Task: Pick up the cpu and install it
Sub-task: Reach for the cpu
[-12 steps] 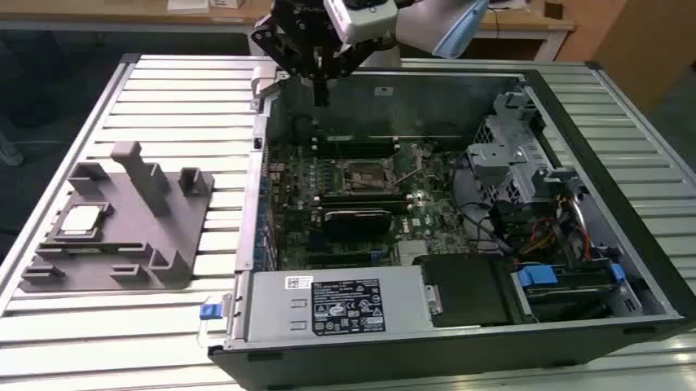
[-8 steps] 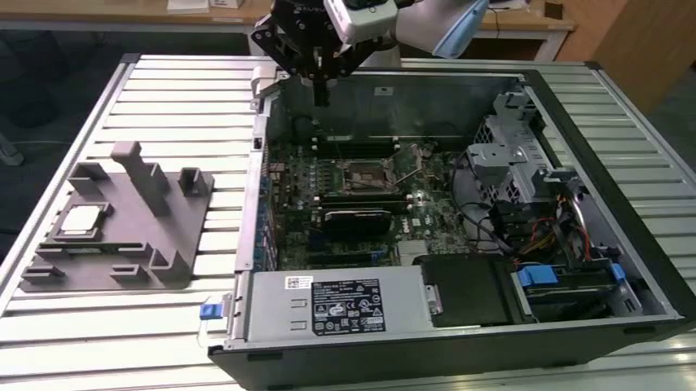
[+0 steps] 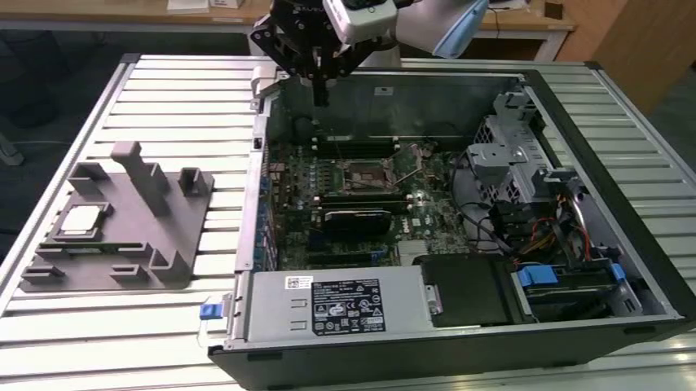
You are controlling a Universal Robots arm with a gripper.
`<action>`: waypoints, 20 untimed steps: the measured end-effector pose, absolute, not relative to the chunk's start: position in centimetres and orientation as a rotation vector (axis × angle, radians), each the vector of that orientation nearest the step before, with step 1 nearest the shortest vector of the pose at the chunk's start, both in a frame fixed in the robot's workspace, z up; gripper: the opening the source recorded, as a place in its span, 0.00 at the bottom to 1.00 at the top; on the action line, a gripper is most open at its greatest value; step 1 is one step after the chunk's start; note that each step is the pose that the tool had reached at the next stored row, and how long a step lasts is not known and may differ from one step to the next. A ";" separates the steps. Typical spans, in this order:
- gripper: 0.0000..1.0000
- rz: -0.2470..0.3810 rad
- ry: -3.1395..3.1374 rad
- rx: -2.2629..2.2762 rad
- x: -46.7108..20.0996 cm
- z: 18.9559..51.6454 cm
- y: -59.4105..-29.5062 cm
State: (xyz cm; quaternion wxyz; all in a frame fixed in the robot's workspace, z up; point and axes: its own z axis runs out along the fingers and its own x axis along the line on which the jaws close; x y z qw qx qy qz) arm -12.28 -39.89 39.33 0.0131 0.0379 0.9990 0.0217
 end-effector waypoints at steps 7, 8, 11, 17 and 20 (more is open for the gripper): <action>0.11 0.068 3.112 0.118 -13.0 39.3 -39.9; 0.11 0.068 3.112 0.118 -13.1 39.3 -39.9; 0.11 0.068 3.113 0.118 -13.3 39.3 -39.9; 0.11 0.068 3.112 0.118 -14.1 39.3 -39.9; 0.11 0.068 3.112 0.118 -14.5 39.3 -39.9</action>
